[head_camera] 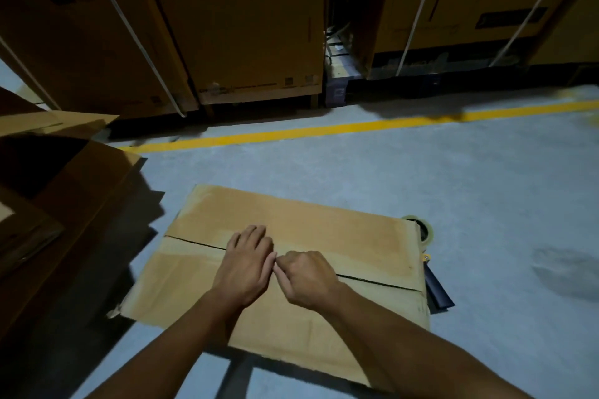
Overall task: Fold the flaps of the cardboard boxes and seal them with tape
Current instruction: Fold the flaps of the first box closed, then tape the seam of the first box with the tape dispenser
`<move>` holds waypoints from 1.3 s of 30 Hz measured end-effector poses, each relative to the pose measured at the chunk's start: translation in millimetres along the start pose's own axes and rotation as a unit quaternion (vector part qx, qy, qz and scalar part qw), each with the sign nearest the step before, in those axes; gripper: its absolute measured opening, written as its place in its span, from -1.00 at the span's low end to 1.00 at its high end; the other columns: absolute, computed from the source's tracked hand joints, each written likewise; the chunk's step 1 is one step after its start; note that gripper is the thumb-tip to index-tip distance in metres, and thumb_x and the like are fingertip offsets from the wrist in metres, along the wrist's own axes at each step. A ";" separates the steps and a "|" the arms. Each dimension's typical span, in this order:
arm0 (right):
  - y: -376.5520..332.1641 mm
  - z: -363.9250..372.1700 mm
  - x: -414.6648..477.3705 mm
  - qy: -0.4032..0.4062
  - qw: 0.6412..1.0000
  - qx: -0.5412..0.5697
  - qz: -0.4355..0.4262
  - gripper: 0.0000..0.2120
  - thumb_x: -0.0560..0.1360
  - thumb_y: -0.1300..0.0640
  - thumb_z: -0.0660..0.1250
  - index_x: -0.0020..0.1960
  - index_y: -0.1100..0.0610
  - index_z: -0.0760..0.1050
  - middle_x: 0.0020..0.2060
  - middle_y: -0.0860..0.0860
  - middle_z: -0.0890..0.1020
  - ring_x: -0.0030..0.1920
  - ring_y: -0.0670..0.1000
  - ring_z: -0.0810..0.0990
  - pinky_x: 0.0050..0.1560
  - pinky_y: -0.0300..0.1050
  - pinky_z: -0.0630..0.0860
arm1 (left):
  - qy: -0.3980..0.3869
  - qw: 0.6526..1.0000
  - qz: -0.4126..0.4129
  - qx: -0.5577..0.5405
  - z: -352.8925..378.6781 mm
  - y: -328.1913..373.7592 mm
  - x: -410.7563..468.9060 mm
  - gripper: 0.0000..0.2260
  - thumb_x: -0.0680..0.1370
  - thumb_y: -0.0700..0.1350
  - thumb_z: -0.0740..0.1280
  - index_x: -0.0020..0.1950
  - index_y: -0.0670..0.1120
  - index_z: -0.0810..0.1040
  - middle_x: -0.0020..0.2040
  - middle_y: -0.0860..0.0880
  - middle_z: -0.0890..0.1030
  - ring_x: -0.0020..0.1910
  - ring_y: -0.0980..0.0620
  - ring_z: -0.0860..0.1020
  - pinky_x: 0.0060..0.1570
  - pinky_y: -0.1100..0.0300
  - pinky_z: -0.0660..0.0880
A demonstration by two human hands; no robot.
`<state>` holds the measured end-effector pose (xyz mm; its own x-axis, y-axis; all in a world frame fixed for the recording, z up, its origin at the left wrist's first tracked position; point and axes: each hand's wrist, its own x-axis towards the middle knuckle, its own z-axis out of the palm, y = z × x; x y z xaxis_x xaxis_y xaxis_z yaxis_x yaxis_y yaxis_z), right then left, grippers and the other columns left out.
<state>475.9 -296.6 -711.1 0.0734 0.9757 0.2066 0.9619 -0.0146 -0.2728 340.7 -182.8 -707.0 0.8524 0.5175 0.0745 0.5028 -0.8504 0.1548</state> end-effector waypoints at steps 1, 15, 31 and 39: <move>-0.6 -1.0 -3.2 0.026 1.000 -0.007 -0.001 -0.80 0.57 0.03 0.26 -0.11 0.13 0.56 -0.30 0.10 0.59 -0.42 0.18 0.55 -0.44 -0.09 0.40 | 0.024 1.000 0.010 -0.007 -0.5 3.5 0.5 -0.64 0.64 0.04 -0.01 0.09 -0.07 0.53 0.33 -0.13 0.51 0.34 -0.14 0.44 0.33 -0.05 0.34; 108.6 -62.8 -118.7 0.245 0.885 0.089 0.387 -0.78 0.52 0.10 0.22 -0.13 0.13 0.62 -0.22 0.07 0.67 -0.24 0.15 0.62 -0.29 -0.04 0.46 | -0.088 0.990 0.095 -0.057 16.9 174.9 61.0 -0.38 0.59 0.33 -0.19 0.47 0.04 0.30 0.55 -0.09 0.26 0.55 -0.13 0.18 0.47 -0.14 0.14; 265.9 22.9 -173.7 -0.087 0.799 0.184 0.566 -0.53 0.47 -0.10 0.48 0.22 0.16 0.48 0.15 0.15 0.54 0.16 0.18 0.59 0.01 -0.03 0.51 | -0.064 0.997 0.046 -0.019 66.1 252.7 111.9 -0.34 0.49 0.27 -0.01 0.60 0.23 0.01 0.64 0.03 -0.11 0.60 0.00 -0.24 0.51 -0.23 -0.24; 274.9 28.4 -169.6 -0.076 0.778 0.202 0.590 -0.77 0.47 -0.04 0.44 -0.05 0.10 0.51 -0.03 0.12 0.67 -0.03 0.16 0.67 -0.22 -0.11 0.46 | -0.073 0.996 0.037 -0.024 59.7 260.5 113.5 -0.35 0.50 0.24 0.00 0.61 0.22 0.02 0.65 0.02 -0.10 0.60 -0.01 -0.25 0.50 -0.22 -0.26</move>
<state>720.5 -459.9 -847.8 0.7803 0.3513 -0.5174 0.0856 -0.8795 -0.4681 577.0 -351.2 -717.0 0.9007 0.4308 -0.0563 0.4328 -0.8786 0.2017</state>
